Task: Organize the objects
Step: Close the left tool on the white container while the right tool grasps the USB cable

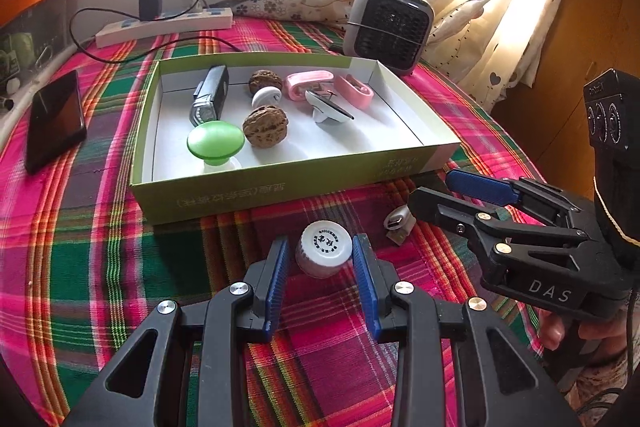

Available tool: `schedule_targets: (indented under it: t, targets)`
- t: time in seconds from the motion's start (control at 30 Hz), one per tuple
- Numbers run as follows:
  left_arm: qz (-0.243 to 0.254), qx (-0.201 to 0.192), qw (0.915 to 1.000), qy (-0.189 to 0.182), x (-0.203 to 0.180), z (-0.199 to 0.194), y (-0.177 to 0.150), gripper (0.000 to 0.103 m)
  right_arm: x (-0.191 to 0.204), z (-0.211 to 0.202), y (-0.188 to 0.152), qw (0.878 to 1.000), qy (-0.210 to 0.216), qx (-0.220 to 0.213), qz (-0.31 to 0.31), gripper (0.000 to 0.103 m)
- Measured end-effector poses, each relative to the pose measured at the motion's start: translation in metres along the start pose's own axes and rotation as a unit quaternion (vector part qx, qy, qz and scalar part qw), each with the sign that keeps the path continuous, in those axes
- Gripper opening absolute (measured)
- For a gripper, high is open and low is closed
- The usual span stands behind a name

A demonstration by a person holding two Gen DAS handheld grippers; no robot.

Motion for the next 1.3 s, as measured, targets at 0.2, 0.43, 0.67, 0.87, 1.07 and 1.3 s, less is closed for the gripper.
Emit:
schedule_targets:
  t: [0.2,0.43,0.67,0.87,1.07,1.3]
  targets:
    - [-0.014,-0.004,0.9999,0.003,0.012,-0.006,-0.004,0.03,0.005,0.004,0.001,1.0,-0.021,-0.002,0.008,0.055]
    - [-0.025,-0.007,0.9997,-0.001,0.018,-0.008,-0.005,0.03,0.01,0.01,0.004,0.998,-0.054,-0.003,0.022,0.055]
    - [-0.029,-0.008,0.9995,-0.006,0.02,-0.009,-0.006,0.03,0.015,0.015,-0.002,0.997,-0.073,0.007,0.021,0.055]
    - [-0.034,-0.009,0.9993,-0.013,0.022,-0.01,-0.006,0.03,0.011,0.013,-0.01,0.995,-0.093,0.018,0.019,0.055]
    - [-0.033,-0.009,0.9993,-0.016,0.022,-0.009,-0.006,0.03,0.004,0.009,-0.017,0.993,-0.111,0.023,0.016,0.055]
    - [-0.034,-0.006,0.9992,-0.018,0.021,-0.007,-0.007,0.03,0.004,0.008,-0.018,0.993,-0.115,0.021,0.015,0.055]
Point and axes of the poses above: each gripper's, at about its wrist camera, not at the fingertips, and z roughly the way its jaws point, x to its left, y to its top, the point moved 5 cm from there along z, roughly the way its jaws point, and after that the axes turned 7 degrees about z, right-handed, at the moved point
